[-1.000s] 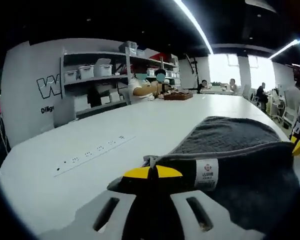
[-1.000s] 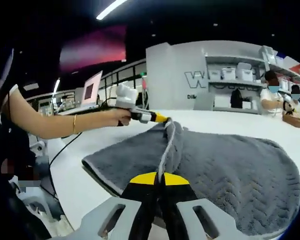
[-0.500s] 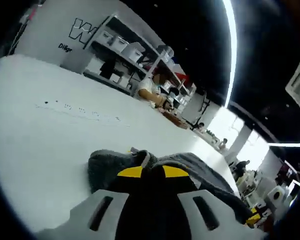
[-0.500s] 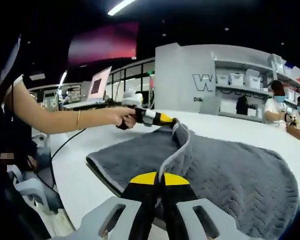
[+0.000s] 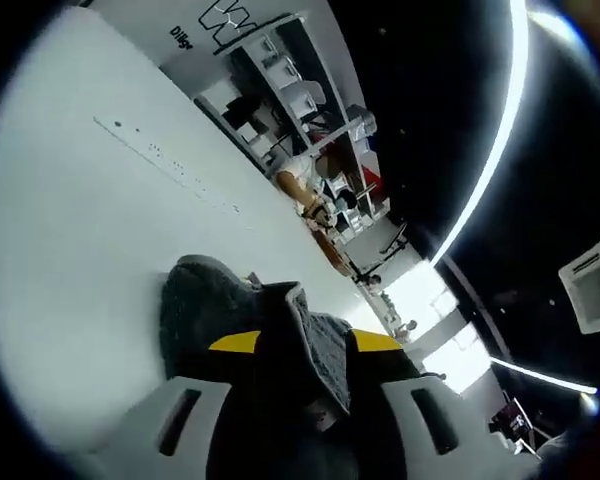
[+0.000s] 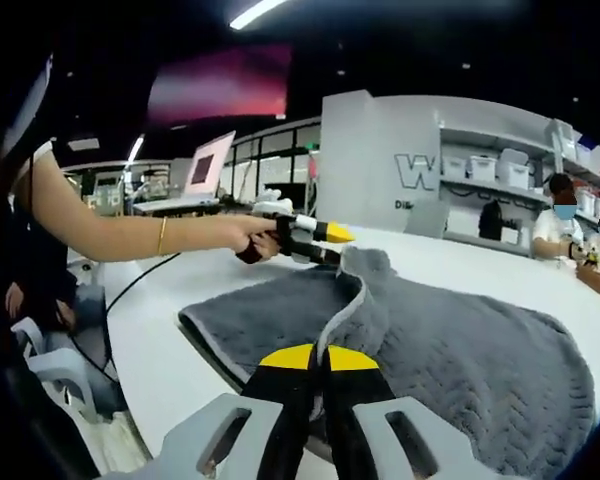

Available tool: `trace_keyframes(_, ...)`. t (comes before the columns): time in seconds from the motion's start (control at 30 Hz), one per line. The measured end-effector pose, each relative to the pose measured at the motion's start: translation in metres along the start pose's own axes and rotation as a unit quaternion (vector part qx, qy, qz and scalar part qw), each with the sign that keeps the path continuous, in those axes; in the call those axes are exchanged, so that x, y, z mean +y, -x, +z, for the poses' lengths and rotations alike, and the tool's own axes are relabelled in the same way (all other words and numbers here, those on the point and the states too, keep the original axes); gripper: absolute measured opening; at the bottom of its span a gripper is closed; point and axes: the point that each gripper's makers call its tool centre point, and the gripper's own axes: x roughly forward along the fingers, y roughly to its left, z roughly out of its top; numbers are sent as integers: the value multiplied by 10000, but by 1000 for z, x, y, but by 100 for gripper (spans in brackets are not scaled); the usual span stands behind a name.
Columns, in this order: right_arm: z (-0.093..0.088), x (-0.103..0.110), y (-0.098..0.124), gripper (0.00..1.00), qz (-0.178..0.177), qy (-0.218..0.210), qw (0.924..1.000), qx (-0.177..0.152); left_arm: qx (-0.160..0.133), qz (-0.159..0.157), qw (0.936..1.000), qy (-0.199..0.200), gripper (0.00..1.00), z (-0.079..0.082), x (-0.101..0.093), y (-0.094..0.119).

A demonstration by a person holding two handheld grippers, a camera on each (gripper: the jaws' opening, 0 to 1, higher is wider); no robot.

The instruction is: Open the folded towel by lifting each exposed corner and separating the folded layers until the towel lies flat within the target outline without major curled edges

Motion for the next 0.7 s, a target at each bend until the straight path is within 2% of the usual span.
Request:
trace_keyframes(0.2, 0, 0, 1, 0, -12, 79, 10000, -6, 49, 131, 9999, -21, 22, -6, 4, -4)
trace_keyframes(0.33, 1, 3, 1, 0, 24, 99, 9999, -29, 33, 167, 9999, -7, 4, -4, 7, -5)
trace_keyframes(0.37, 2, 4, 2, 0, 48, 117, 9999, -35, 2, 174, 9998, 0, 2, -4, 6, -4)
trace_keyframes(0.47, 3, 7, 1, 0, 109, 143, 9998, -59, 10, 258, 9997, -31, 1, -2, 7, -3)
trace_keyframes(0.7, 11, 20, -5, 0, 324, 13, 9994, -128, 32, 591, 9966, -578, 1, 12, 11, 6)
